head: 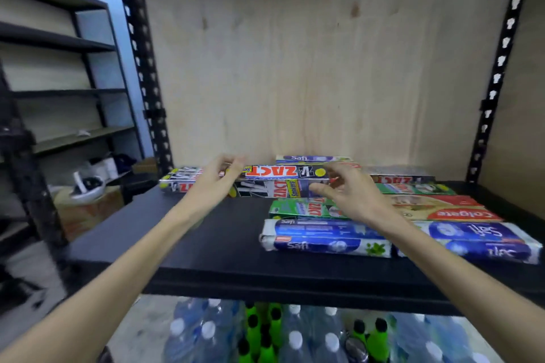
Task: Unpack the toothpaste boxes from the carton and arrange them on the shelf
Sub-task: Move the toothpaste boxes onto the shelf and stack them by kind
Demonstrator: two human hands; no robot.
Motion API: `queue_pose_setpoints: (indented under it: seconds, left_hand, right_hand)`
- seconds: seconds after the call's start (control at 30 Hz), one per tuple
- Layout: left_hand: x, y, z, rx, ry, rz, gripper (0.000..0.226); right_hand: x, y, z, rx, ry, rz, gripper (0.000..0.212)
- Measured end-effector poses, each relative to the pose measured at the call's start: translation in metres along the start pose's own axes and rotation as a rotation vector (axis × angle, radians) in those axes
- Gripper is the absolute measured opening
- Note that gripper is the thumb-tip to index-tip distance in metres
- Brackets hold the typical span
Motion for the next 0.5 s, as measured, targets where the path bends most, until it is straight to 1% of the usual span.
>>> queue_pose_setpoints:
  seconds: [0.03, 0.13, 0.2, 0.27, 0.3, 0.37, 0.43, 0.5]
  left_hand:
    - [-0.013, -0.005, -0.007, -0.012, -0.036, -0.015, 0.044]
    - [-0.049, -0.017, -0.032, -0.044, -0.054, -0.033, 0.038]
    - [-0.068, -0.023, -0.048, -0.076, -0.045, 0.013, 0.033]
    - [-0.086, -0.027, -0.059, -0.106, 0.014, 0.106, 0.029]
    - [-0.096, -0.028, -0.064, -0.125, 0.059, 0.153, 0.029]
    - [-0.113, -0.026, -0.072, -0.166, 0.149, 0.207, 0.031]
    - [-0.125, -0.022, -0.078, -0.205, 0.237, 0.225, 0.034]
    - [-0.133, -0.017, -0.083, -0.262, 0.312, 0.264, 0.043]
  right_hand:
    - [0.011, 0.005, -0.008, -0.01, -0.001, -0.016, 0.042]
    - [0.042, 0.015, -0.031, -0.035, -0.024, -0.078, 0.036]
    - [0.06, 0.019, -0.044, -0.021, 0.011, -0.088, 0.042]
    - [0.077, 0.024, -0.059, -0.017, 0.052, -0.093, 0.05]
    - [0.086, 0.027, -0.064, -0.026, 0.05, -0.096, 0.05]
    - [0.105, 0.034, -0.07, -0.029, 0.025, -0.117, 0.043]
    - [0.123, 0.041, -0.075, -0.013, -0.041, -0.186, 0.036]
    - [0.138, 0.047, -0.083, -0.028, -0.109, -0.259, 0.038]
Point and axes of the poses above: each hand's wrist, its own y-axis towards the middle knuckle, its own x-axis out of the palm, z = x × y, the point moved 5 cm from there along y, towards the middle knuckle, and after that the axes turned 10 degrees about -x, right-handed, at the moved point
